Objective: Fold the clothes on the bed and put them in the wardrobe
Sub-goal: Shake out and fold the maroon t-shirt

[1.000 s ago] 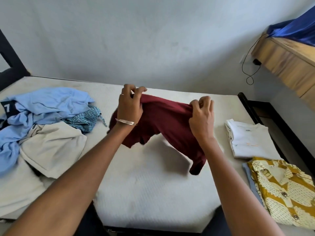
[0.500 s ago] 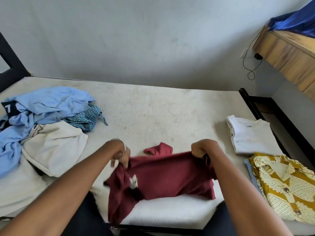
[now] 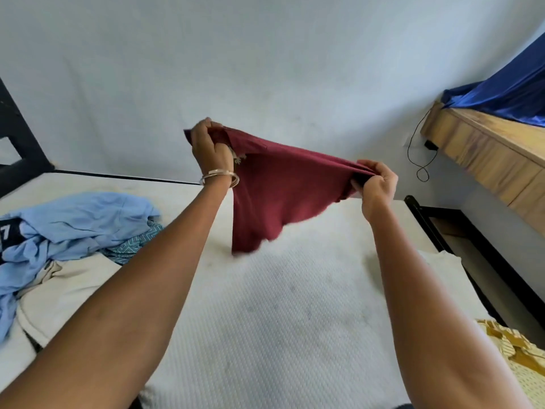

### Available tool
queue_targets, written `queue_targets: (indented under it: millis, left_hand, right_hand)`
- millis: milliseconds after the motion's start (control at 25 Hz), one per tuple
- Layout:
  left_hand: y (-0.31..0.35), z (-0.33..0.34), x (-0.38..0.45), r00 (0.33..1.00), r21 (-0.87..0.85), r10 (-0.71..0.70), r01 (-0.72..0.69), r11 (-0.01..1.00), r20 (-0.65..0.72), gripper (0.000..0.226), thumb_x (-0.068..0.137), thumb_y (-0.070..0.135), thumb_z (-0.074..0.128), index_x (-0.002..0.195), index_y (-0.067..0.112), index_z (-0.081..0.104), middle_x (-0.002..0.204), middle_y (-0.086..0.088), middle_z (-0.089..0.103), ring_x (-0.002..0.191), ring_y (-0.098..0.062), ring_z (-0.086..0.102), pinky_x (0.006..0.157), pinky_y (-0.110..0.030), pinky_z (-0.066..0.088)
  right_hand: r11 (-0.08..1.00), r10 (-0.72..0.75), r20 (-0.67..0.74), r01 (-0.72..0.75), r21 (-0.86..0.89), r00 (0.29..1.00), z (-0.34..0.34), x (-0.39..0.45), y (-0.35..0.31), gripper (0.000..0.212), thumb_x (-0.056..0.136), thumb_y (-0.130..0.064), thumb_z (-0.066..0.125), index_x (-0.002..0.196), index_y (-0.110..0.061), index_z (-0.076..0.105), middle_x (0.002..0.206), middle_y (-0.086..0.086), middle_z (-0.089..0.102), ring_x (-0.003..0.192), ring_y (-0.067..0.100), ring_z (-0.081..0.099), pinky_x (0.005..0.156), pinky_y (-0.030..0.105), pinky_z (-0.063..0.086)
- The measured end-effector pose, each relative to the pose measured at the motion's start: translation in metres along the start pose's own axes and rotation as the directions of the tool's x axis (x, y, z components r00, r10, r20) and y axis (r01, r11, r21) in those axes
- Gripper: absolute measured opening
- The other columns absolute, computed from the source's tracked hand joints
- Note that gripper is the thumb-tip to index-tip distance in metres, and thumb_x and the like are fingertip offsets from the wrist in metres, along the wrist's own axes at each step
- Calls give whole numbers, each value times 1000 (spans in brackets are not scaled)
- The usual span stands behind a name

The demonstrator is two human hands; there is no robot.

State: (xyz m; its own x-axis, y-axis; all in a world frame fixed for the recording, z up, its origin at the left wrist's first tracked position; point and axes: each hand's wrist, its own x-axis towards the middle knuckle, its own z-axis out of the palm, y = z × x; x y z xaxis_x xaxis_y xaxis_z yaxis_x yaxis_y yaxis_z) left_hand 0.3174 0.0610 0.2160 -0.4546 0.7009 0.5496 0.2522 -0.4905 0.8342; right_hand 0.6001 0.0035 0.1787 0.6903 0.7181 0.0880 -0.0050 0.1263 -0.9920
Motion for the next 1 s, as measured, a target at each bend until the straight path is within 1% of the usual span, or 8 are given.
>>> queue_targets:
  millis: [80, 200, 320, 440, 560, 640, 880, 1000]
  left_hand:
    - [-17, -21, -19, 910, 118, 370, -395, 911, 185, 28, 77, 0, 40, 97, -6, 59, 128, -16, 48, 124, -30, 49, 106, -27, 38]
    - [-67, -75, -67, 776, 342, 446, -608, 716, 446, 33, 80, 5, 40, 107, 2, 58, 145, -22, 38, 130, -40, 43, 101, -43, 43]
    - [-123, -132, -146, 717, 572, 288, -686, 450, 634, 32, 82, 6, 44, 107, 5, 62, 134, -27, 52, 102, -47, 60, 89, -57, 47]
    - [-166, -179, -237, 602, 610, -129, -733, 302, 788, 40, 79, 8, 38, 114, 7, 58, 102, -25, 68, 75, -44, 66, 107, -57, 31]
    - [-170, -200, -293, 366, 623, -618, -736, 265, 696, 71, 83, 1, 31, 150, 24, 28, 107, -16, 69, 100, -38, 65, 117, -47, -4]
    - [-177, -202, -314, 173, 603, -802, -752, 268, 572, 83, 89, 0, 29, 148, 43, -9, 120, -10, 64, 115, -30, 59, 119, -48, 1]
    - [-173, -181, -301, -161, 630, -938, -704, 327, 307, 87, 94, 4, 43, 147, 49, -9, 151, -15, 29, 133, -33, 41, 107, -46, 38]
    - [-168, -180, -293, -168, 579, -938, -749, 321, 303, 79, 94, 4, 46, 150, 45, 7, 154, -11, 26, 135, -30, 40, 106, -43, 39]
  right_hand:
    - [984, -151, 15, 152, -89, 988, -15, -10, 15, 56, 60, 9, 27, 78, -23, 69, 82, 0, 67, 77, 17, 60, 58, 20, 47]
    - [925, -244, 85, 258, -280, 966, -47, -29, 76, 61, 55, 0, 28, 94, -14, 72, 90, 4, 69, 83, 22, 61, 73, 25, 48]
    - [724, -309, 281, 416, -551, 909, -81, -62, 164, 58, 55, 5, 32, 93, -3, 76, 103, 18, 73, 98, 39, 66, 89, 47, 50]
    - [447, 46, 457, 390, -805, 888, -118, -112, 231, 66, 57, -2, 30, 100, -19, 78, 133, 16, 61, 127, 41, 51, 109, 53, 33]
    - [102, 484, 408, 413, -905, 774, -151, -163, 259, 60, 82, -10, 31, 121, -37, 66, 147, 0, 48, 137, 31, 36, 115, 50, 19]
    - [-54, 642, 264, 386, -921, 720, -157, -188, 258, 52, 91, -7, 32, 131, -29, 58, 143, 2, 49, 139, 32, 32, 116, 58, 11]
    - [-225, 752, 81, 370, -901, 654, -135, -202, 233, 35, 93, -3, 39, 118, -17, 60, 123, 5, 59, 124, 33, 53, 106, 76, -7]
    - [-290, 713, 102, 424, -858, 694, -125, -206, 226, 28, 92, -1, 42, 99, -18, 63, 92, -2, 57, 106, 27, 60, 106, 77, -7]
